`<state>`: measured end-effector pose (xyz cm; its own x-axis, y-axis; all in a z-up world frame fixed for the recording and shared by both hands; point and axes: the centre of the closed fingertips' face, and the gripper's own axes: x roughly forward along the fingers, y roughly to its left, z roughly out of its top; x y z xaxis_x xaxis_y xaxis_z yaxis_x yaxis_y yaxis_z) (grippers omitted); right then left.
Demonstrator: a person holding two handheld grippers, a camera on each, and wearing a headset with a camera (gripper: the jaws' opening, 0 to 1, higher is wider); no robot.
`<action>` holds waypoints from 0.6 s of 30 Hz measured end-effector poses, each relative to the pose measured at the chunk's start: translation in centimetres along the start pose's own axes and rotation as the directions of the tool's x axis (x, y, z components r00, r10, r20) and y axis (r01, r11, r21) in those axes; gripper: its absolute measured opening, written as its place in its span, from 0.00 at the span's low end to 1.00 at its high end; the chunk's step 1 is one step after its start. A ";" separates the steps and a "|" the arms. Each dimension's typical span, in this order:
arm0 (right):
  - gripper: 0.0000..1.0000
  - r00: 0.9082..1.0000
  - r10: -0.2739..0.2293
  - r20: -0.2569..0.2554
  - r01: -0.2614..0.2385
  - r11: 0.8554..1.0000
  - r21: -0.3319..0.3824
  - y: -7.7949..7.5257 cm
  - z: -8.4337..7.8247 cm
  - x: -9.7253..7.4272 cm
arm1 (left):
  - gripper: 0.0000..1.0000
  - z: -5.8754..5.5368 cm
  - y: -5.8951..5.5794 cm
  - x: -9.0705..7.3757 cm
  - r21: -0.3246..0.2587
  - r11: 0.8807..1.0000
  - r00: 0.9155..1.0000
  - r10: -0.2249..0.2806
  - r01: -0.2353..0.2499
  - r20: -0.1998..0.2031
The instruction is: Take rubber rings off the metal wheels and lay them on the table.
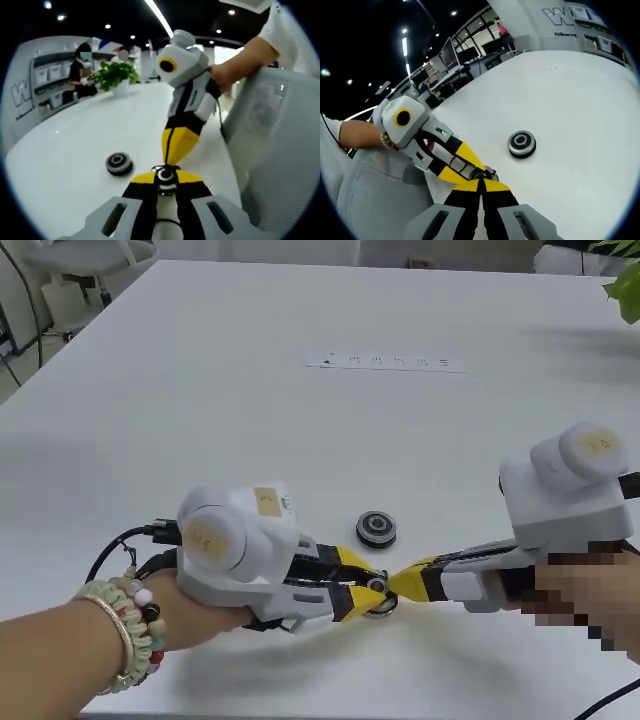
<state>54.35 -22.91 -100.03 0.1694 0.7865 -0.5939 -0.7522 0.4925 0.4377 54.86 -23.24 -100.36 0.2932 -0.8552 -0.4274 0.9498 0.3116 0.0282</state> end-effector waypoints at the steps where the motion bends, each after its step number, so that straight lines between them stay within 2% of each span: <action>1: 0.00 1.000 0.000 -0.001 0.000 1.000 -0.003 0.0 0.0 0.0 | 0.14 0.0 0.0 0.0 0.000 1.000 1.000 0.000 0.000 0.000; 4: 0.00 1.000 0.007 0.005 -0.007 1.000 -0.002 0.0 0.0 0.0 | 0.14 0.0 0.0 0.0 -0.003 1.000 1.000 0.000 0.000 0.001; 6: 0.00 0.996 0.076 0.056 -0.077 0.997 0.018 1.3 0.9 0.0 | 0.14 0.0 0.0 0.0 -0.002 1.000 1.000 0.001 -0.001 0.001; 7: 0.00 0.993 0.073 0.089 -0.076 0.996 0.036 1.4 1.5 -0.1 | 0.14 0.0 0.0 0.0 -0.002 1.000 1.000 0.002 -0.002 0.001; 9: 0.00 0.998 0.033 0.061 -0.033 0.999 -0.007 0.9 1.4 0.0 | 0.14 0.0 0.0 0.1 -0.003 1.000 1.000 0.004 -0.004 0.001; 10: 0.00 0.998 0.032 0.060 -0.031 0.999 -0.015 0.9 1.3 0.1 | 0.14 0.0 0.0 0.1 -0.003 1.000 1.000 0.004 -0.004 0.002; 12: 0.00 0.999 0.034 0.042 -0.034 0.999 -0.001 0.7 0.7 0.2 | 0.14 0.0 0.0 0.1 -0.004 1.000 1.000 0.004 -0.004 0.002; 18: 0.00 1.000 -0.007 0.018 0.007 1.000 0.007 -0.3 0.2 0.1 | 0.14 0.0 0.0 0.1 -0.025 1.000 1.000 0.009 -0.008 0.018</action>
<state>54.77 -22.94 -100.05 0.1866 0.7896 -0.5846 -0.7467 0.5007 0.4379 54.89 -23.32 -100.37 0.3035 -0.8598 -0.4107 0.9444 0.3288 0.0095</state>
